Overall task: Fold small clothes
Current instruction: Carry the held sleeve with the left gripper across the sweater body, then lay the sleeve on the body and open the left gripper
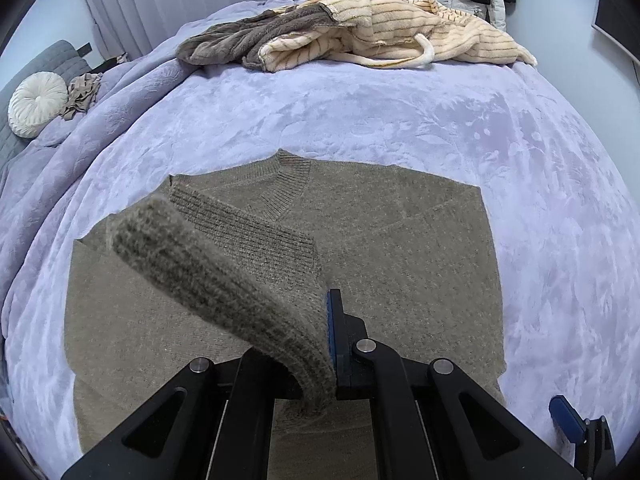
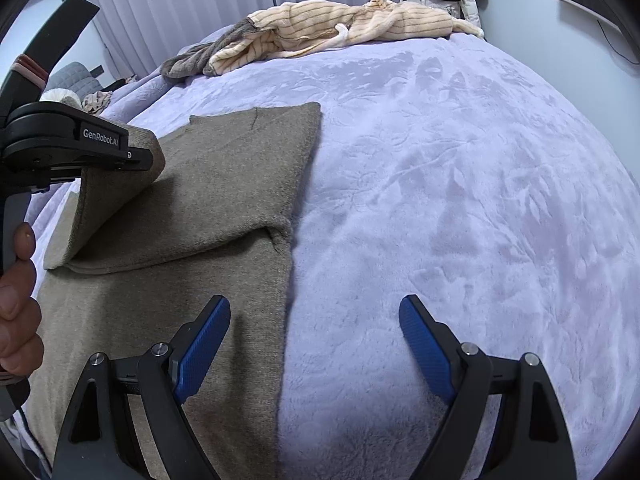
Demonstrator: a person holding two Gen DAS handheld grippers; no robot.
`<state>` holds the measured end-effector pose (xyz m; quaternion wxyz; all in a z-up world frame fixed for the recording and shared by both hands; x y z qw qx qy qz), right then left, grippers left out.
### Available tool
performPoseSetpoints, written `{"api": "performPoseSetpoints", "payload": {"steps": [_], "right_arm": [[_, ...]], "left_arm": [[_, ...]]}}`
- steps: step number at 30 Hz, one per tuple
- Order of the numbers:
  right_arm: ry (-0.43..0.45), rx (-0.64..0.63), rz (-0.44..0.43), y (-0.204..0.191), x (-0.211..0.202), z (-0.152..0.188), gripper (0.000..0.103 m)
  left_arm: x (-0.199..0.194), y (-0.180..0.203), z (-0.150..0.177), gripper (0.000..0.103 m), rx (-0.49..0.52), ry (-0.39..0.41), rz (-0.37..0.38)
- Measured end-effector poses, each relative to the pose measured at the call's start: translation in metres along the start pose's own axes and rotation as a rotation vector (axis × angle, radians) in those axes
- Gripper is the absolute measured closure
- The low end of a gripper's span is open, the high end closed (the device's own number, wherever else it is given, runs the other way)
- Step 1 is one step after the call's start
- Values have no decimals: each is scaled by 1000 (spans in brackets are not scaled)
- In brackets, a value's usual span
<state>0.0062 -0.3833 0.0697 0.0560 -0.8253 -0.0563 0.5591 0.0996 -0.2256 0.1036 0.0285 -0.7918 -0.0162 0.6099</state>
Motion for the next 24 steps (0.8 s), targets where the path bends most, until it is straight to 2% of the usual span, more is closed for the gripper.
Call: {"api": "performPoseSetpoints", "payload": {"steps": [13,19,24], "right_arm": [[6,-1,10,5,3,2,15],[3,-12,25,4,8,4,15],[1,-12,22,5,11,5,15]], "left_arm": [[19,29,-1,96,44,-32,20],[35,37,-1,96,50,-75,27],[37,42,0,96,72,-72,33]]}}
Point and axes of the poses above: each gripper's, at about its wrist camera, not at the fingertips, and x roughly the way its jaws point, y to its right, z to its underside, the point moved 1 cm from there along x, roughly the way its jaws point, and after that the axes turned 12 degrees about -y, right-handed, at the moved point
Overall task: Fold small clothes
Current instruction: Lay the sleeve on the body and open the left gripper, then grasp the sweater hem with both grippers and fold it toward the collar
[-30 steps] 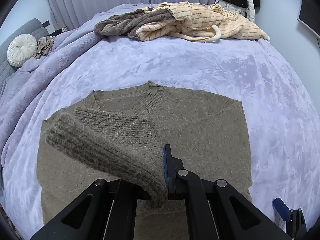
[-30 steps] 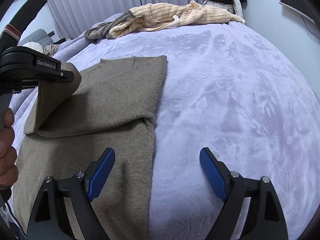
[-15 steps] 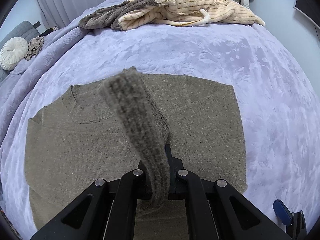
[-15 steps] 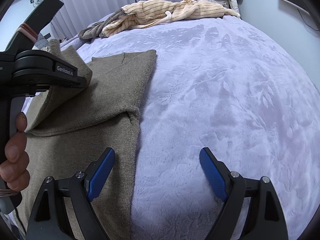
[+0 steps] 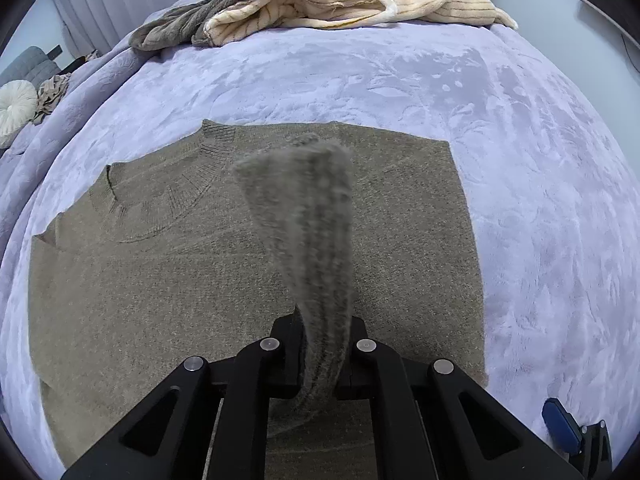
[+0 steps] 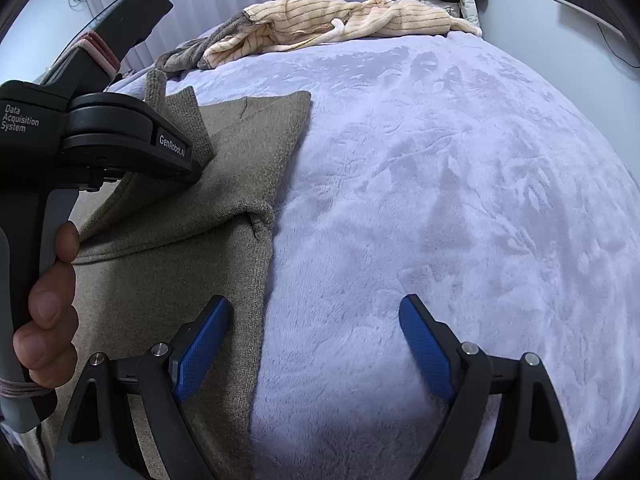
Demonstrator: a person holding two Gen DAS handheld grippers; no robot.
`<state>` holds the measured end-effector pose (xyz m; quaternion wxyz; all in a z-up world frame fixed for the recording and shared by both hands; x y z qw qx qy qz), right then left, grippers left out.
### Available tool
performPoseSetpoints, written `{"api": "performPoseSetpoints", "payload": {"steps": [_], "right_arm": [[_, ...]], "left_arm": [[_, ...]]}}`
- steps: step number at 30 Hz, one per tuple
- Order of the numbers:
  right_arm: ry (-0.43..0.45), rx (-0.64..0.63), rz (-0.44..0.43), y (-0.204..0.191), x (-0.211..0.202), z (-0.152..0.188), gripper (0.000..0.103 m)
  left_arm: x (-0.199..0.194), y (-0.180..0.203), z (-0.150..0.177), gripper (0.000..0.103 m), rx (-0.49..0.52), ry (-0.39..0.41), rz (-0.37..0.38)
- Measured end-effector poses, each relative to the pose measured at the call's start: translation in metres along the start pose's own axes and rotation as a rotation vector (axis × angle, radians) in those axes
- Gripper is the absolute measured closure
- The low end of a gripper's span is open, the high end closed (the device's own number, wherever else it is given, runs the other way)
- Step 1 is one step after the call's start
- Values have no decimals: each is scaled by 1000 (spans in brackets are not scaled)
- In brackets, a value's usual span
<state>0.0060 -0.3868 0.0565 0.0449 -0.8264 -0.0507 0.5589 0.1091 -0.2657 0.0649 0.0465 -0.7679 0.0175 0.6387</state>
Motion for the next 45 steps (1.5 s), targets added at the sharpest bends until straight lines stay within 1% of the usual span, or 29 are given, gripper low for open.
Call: {"api": "performPoseSetpoints", "payload": {"steps": [4,9,10,11,12,13,14,15,20,23,28,31,33,34,36,39,40,41,42,43,44,45], "right_arm": [[3,-3,4,-1,1,0,14],[4,-5,0,0,2,1,14],[4,-5,-1,0,2,1,14],[4,-5,0,0,2,1,14],[3,-5,0,0,2,1,14],[2,-5,2,0,2,1,14],[3,-6,2,0,2,1,14],[3,-6,1,0,2,1,14],[-1,-8,6,-1,2,1,14],[-5,-6,5,-1,1,0,14],[14,19,-23,2,-12,-9,13],[37,36,-61,3,-22,-19,14],[50,42,-93,0,-28,-28,13],[54,43,-109,-2,-30,-33,13],[52,40,-161,-9,-29,-44,13],[34,25,-205,-26,-20,-60,14],[22,15,-209,-33,-15,-65,16],[16,-1,-211,-41,-11,-70,20],[11,-15,-174,-47,-6,-73,23],[0,-34,-60,-52,2,-76,27],[-29,-52,105,-55,13,-78,27],[-52,-57,200,-53,22,-78,27]], "left_arm": [[1,0,0,96,1,-1,-2],[1,-5,-1,95,-10,-13,30],[1,-6,-2,86,-11,-16,34],[1,-7,-2,47,-7,-24,61],[0,-8,-2,0,-10,-24,76],[-6,-9,0,2,-22,17,67],[-9,-8,1,2,-18,35,52],[-11,-6,2,2,-2,42,59],[-18,-4,6,2,18,45,93],[-26,-11,9,2,23,52,132],[-43,-36,21,2,20,87,188],[-49,-58,26,2,-3,100,219],[-52,-74,32,2,-21,99,279],[-53,-81,35,2,-27,104,292],[-51,-94,38,2,-44,119,242],[-30,-123,37,2,-111,81,182],[-22,-135,37,2,-143,66,171],[-15,-148,38,2,-175,51,165],[-7,-160,39,2,-202,37,158],[0,-171,42,2,-222,21,144],[8,-181,44,2,-241,1,124],[15,-193,48,2,-256,-14,117]]}}
Point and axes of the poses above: each gripper's, at about its wrist camera, not at the fingertips, and x roughly the way its jaws point, y to its right, z to its underside, the point moved 1 cm from there along x, roughly the way its jaws point, and after that the axes turned 12 degrees about -y, right-handed, at the moved point
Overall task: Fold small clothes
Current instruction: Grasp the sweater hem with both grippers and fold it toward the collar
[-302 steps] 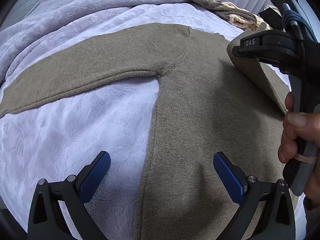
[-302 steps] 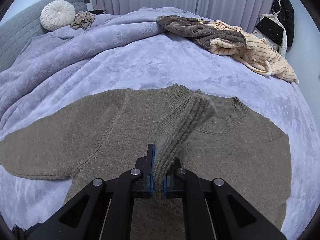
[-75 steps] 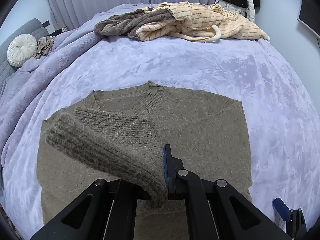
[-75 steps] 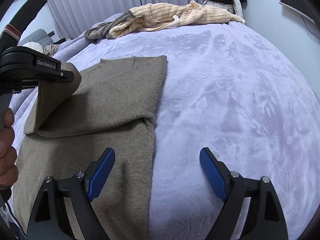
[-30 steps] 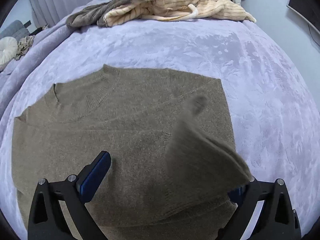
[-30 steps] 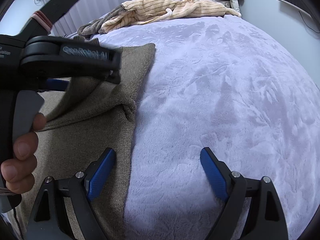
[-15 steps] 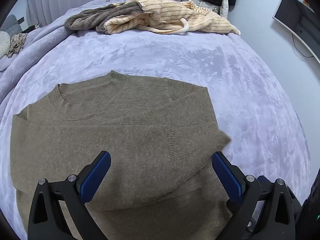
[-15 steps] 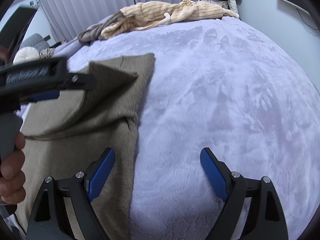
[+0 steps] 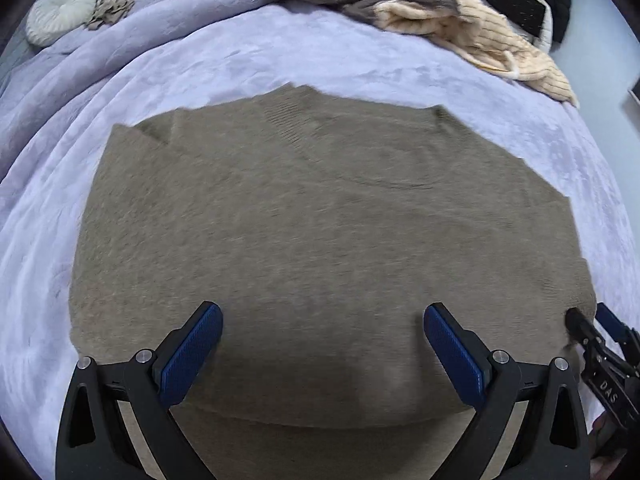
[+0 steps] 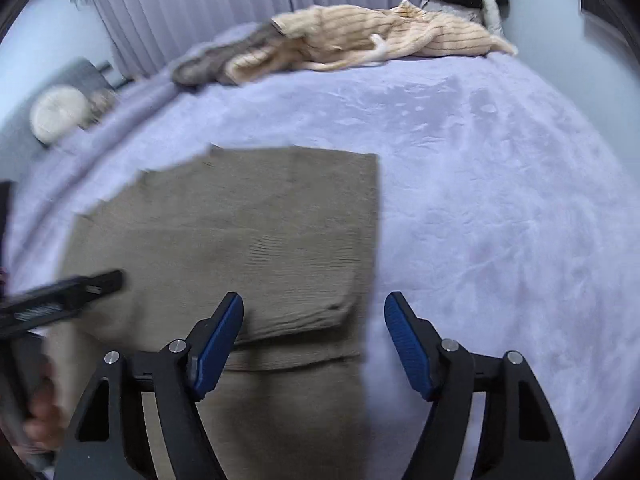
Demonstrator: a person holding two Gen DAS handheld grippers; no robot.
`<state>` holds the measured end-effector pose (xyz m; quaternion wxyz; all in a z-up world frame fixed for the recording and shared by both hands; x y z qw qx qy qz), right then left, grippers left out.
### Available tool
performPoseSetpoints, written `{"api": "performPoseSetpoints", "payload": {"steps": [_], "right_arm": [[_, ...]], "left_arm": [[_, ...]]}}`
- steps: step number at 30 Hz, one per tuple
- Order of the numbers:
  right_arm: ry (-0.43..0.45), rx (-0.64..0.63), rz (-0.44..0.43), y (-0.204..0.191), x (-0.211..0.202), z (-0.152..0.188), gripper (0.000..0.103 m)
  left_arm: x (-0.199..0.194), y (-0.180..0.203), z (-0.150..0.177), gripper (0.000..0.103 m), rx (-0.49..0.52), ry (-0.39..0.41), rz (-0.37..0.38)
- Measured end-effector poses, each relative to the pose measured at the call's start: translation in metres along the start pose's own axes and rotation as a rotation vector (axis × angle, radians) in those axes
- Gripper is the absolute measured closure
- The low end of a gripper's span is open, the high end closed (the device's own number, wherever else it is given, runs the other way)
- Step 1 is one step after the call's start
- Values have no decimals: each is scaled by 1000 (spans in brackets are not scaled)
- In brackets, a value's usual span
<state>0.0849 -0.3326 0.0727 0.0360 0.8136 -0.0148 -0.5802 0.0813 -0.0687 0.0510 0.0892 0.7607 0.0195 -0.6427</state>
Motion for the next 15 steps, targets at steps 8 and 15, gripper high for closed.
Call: {"api": "performPoseSetpoints", "payload": {"steps": [8,15], "right_arm": [[80,48,-11,12,-38,6,26],[-115,-104,-170,-61,2,-5,23]], "left_arm": [[-17,-39,5,2,12,60,16],[4,-81,-5,2,-50,7,15]]}}
Point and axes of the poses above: each gripper's, at about its wrist camera, not at the fingertips, and x roughly the way its jaws point, y to its right, z to its underside, the point moved 1 cm from there along x, roughly the way its jaws point, and after that the axes turned 12 degrees about -y, right-handed, at the moved point
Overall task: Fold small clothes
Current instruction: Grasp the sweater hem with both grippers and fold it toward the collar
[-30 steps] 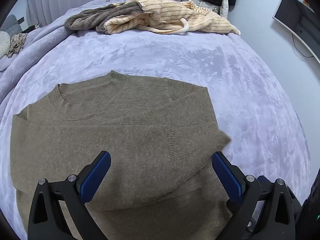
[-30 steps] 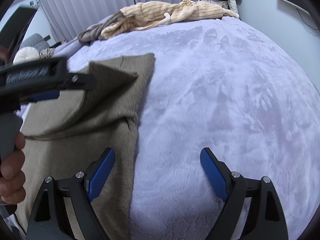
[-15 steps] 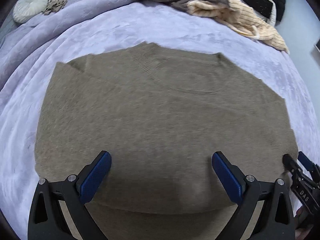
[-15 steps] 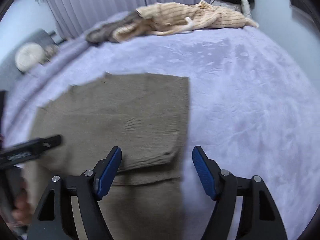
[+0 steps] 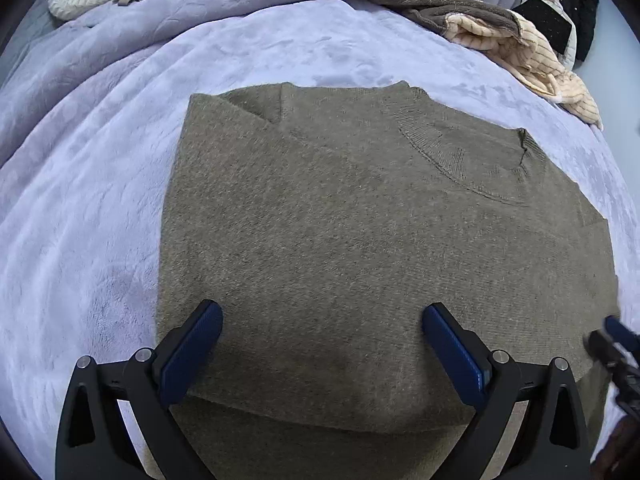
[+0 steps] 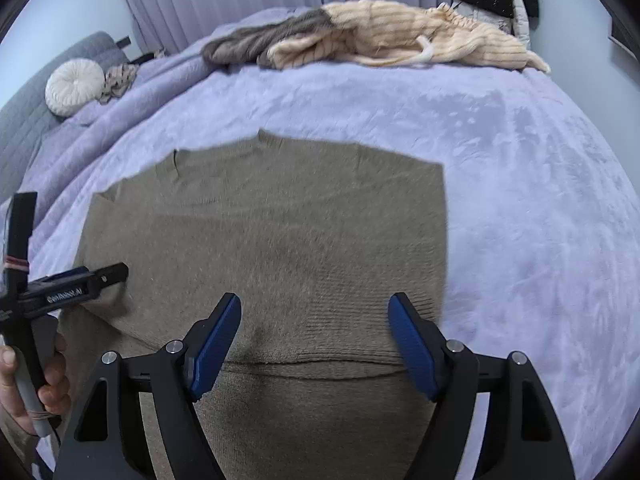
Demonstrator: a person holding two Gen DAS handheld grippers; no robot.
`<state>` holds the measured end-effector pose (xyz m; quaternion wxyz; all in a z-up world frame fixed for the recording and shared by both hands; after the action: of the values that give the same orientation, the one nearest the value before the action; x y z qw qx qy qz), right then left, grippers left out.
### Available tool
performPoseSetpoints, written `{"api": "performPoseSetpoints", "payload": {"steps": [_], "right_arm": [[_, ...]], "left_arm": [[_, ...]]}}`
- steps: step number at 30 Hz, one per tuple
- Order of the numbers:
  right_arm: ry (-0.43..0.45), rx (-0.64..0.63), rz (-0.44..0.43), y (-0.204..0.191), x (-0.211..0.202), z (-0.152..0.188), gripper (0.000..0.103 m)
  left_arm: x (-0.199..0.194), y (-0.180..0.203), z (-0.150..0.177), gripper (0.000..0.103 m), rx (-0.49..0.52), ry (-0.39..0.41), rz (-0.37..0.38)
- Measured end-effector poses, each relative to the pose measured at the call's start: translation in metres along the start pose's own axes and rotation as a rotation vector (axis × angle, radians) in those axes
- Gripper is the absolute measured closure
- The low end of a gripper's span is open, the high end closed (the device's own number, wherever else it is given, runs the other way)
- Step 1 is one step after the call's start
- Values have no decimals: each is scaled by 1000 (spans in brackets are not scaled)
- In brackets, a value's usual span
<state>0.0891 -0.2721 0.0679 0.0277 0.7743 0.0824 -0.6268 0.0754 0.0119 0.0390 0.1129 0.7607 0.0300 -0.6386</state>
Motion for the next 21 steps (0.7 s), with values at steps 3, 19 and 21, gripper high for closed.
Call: {"api": "performPoseSetpoints", "payload": {"steps": [3,19,21], "right_arm": [[31,-19,90,-14,-5,8,23],[20,-161,67,-69,-12,119,22],[33,-183,62,-66,-16,141,22]], "left_arm": [[-26,4,17,2,40,40,4],[-22,22,135,1,241,-66,-51],[-28,19,164,1,273,-70,-69]]}}
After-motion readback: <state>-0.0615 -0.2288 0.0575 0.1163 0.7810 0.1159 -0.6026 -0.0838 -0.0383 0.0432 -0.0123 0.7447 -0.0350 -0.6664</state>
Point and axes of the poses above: each gripper's, at about its wrist camera, not at the fingertips, and x roughly the way its jaws point, y to its right, z to its underside, the point moved 1 cm from there along x, roughly the way its jaws point, and after that the axes turned 12 degrees about -y, right-handed, at the moved point
